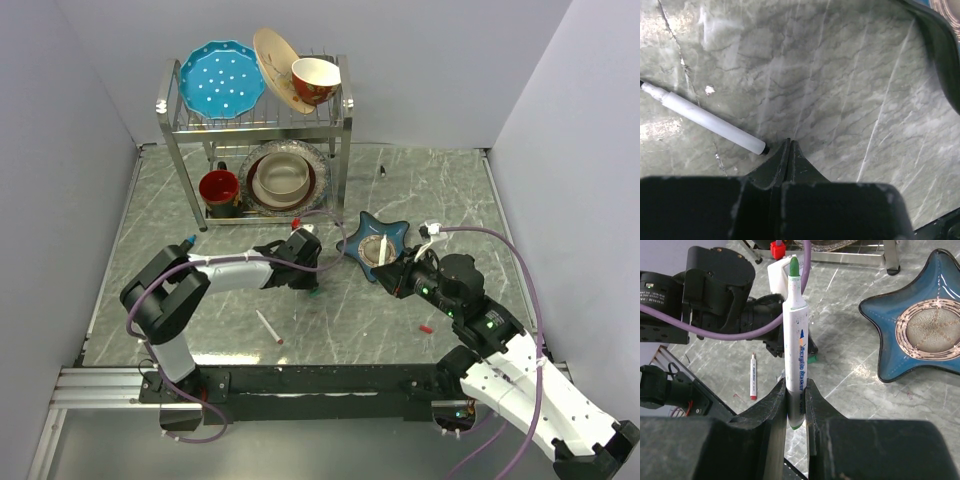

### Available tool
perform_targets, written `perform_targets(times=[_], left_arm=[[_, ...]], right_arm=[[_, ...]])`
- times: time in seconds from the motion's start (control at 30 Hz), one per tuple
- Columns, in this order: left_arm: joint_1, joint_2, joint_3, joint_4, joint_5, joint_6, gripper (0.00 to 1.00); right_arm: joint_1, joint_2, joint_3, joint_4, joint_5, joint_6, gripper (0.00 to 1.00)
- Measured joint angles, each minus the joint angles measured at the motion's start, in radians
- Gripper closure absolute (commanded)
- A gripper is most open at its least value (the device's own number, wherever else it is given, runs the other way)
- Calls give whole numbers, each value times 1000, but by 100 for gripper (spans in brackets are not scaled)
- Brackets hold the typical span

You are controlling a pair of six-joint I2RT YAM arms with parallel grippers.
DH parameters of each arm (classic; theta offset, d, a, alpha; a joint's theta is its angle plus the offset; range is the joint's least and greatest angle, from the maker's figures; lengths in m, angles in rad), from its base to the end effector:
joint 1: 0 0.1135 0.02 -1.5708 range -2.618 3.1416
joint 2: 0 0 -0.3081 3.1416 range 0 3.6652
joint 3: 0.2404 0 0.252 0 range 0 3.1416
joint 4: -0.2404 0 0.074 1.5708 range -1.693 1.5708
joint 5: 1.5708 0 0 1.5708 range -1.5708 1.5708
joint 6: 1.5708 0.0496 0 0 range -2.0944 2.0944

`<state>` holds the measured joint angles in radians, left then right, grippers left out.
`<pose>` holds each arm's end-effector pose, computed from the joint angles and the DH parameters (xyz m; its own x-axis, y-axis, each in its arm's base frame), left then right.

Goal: Insert the pens into the pen caps

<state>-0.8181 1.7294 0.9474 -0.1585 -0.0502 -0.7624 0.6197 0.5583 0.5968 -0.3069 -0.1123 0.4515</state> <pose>0.2461 -0.2592 0.1880 -0.8889 -0.0600 -0.4542 0.1311 0.9166 -0.3778 0.0943 0.0741 0.3134 -0.4844 0.1870 -0.8546 -0.5042 0.7386 0.4474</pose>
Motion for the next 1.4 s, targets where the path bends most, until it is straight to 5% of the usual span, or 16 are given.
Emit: perform_targets(times=[0.6,0.63,0.8,0.93,0.97,1.07,1.2,1.4], left_arm=[[-109,-210,-92,-12,20,-29,98],[-112,-230,-92,-27,3,-40,87],[-116,-338,-40,-193,-180,-219,82],[-92,-429,-18,-289,-252,-412,33],[-86,-448,-18,-307,-258,-444,31],[-71,-494,-20,-347,-266,-573,38],[-68,-494,-18,-444,-270,-769,35],[-64,-309,96,-635,-245,-959,40]], right_arm=[[0,6,0,-2,0,4,100],[0,6,0,-2,0,4,100],[0,3,0,-3,0,5,100],[0,-5,0,-8,0,5,100],[0,-8,0,-11,0,5,100],[0,-22,0,-17,3,5,100],[0,-45,0,-21,13,5,100],[0,-78,0,-40,24,4,100]])
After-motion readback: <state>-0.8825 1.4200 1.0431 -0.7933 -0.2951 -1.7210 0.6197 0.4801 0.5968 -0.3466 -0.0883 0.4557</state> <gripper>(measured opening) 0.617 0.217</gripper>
